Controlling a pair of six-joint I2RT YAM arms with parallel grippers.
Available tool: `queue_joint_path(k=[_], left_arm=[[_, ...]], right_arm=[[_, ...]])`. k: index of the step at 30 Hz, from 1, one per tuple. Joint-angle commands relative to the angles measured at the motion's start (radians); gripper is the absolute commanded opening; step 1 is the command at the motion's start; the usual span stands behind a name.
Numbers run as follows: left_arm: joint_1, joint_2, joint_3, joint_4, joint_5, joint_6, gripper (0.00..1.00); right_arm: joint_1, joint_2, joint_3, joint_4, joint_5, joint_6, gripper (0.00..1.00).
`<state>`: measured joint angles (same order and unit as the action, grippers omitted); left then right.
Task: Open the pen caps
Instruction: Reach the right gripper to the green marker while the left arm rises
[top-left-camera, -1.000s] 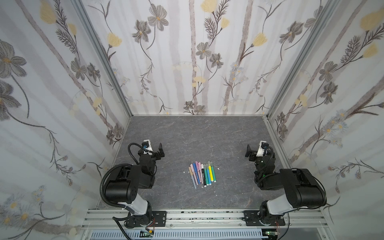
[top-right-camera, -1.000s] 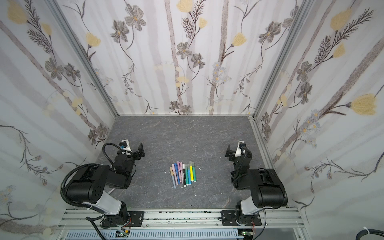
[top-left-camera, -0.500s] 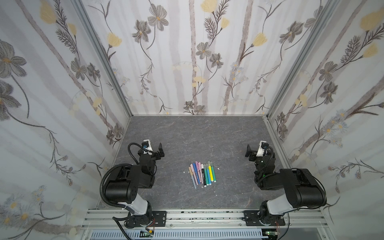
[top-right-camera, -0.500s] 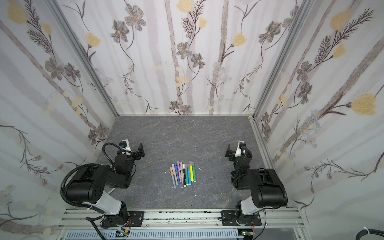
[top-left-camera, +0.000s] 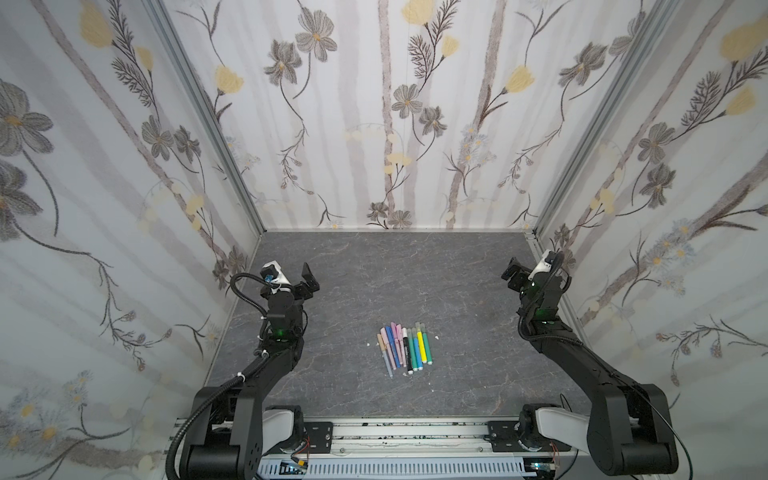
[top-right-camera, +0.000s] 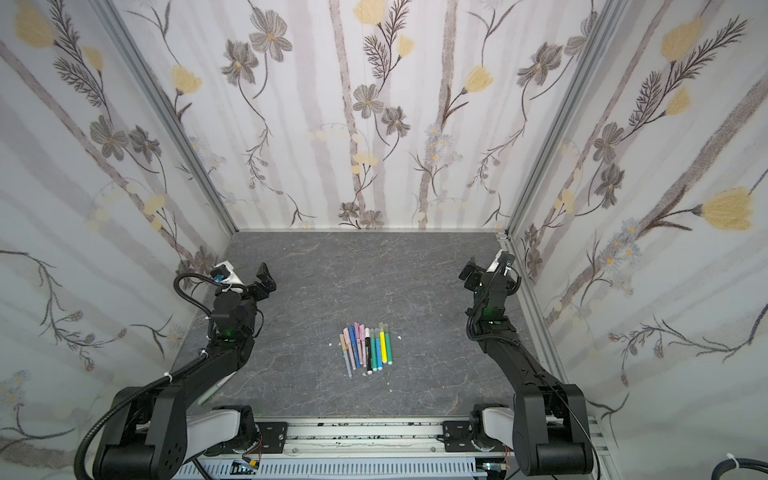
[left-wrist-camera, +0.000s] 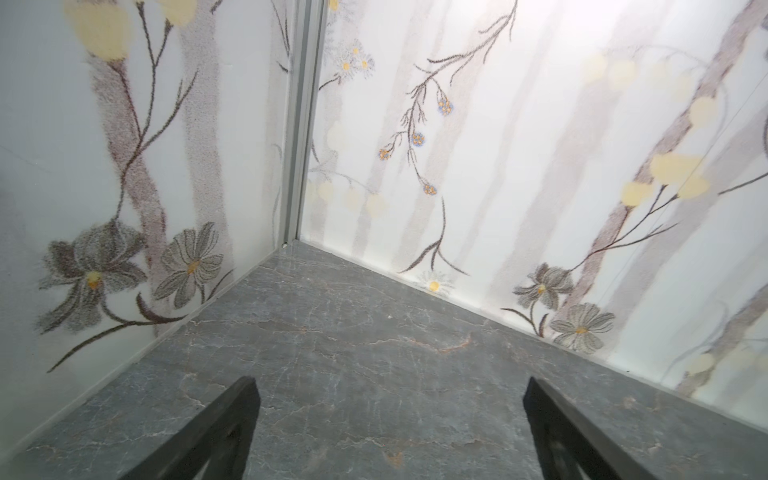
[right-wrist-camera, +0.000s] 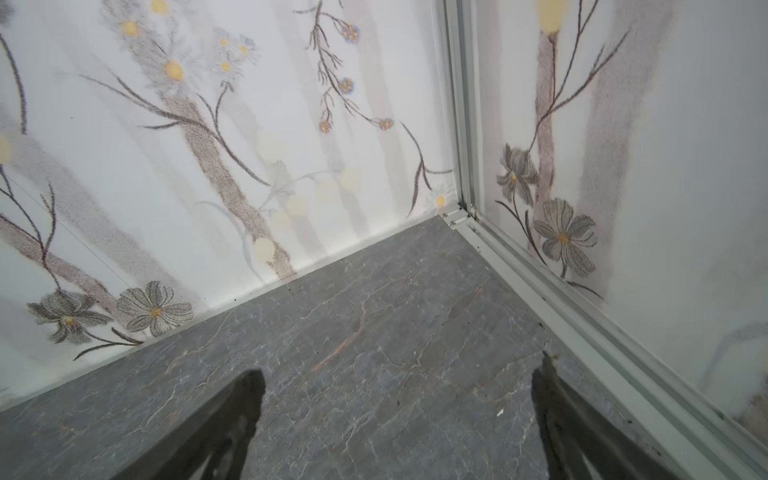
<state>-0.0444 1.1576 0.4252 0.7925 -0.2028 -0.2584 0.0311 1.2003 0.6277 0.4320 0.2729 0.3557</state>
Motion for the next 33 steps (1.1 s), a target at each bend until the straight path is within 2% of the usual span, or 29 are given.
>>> queue_joint_path(k=[1, 3, 6, 9, 12, 16, 21, 25, 33], left_arm=[[0.001, -0.065, 0.043, -0.228, 0.087, -0.158, 1.00], [0.000, -0.091, 0.067, -0.323, 0.114, -0.196, 1.00], [0.000, -0.127, 0.098, -0.468, 0.145, -0.236, 1.00], [0.000, -0.165, 0.086, -0.517, 0.200, -0.271, 1.00], [0.000, -0.166, 0.092, -0.564, 0.260, -0.316, 1.00], [-0.004, -0.143, 0.083, -0.580, 0.338, -0.343, 1.00], [-0.009, -0.105, 0.073, -0.616, 0.334, -0.326, 1.00], [-0.018, -0.075, 0.084, -0.652, 0.321, -0.312, 1.00], [-0.020, -0.019, 0.119, -0.711, 0.306, -0.293, 1.00]], right_arm=[[-0.001, -0.038, 0.032, -0.263, -0.209, 0.075, 1.00], [0.026, -0.059, 0.036, -0.319, -0.264, 0.076, 0.99], [0.108, -0.069, 0.070, -0.464, -0.282, 0.048, 0.94], [0.212, -0.079, 0.097, -0.590, -0.278, 0.024, 0.91], [0.321, -0.088, 0.108, -0.678, -0.256, 0.009, 0.83], [0.436, -0.059, 0.118, -0.795, -0.178, 0.051, 0.69], [0.548, 0.012, 0.118, -0.812, -0.167, 0.136, 0.53], [0.637, 0.125, 0.175, -0.820, -0.163, 0.167, 0.55], [0.725, 0.297, 0.283, -0.852, -0.162, 0.192, 0.54]])
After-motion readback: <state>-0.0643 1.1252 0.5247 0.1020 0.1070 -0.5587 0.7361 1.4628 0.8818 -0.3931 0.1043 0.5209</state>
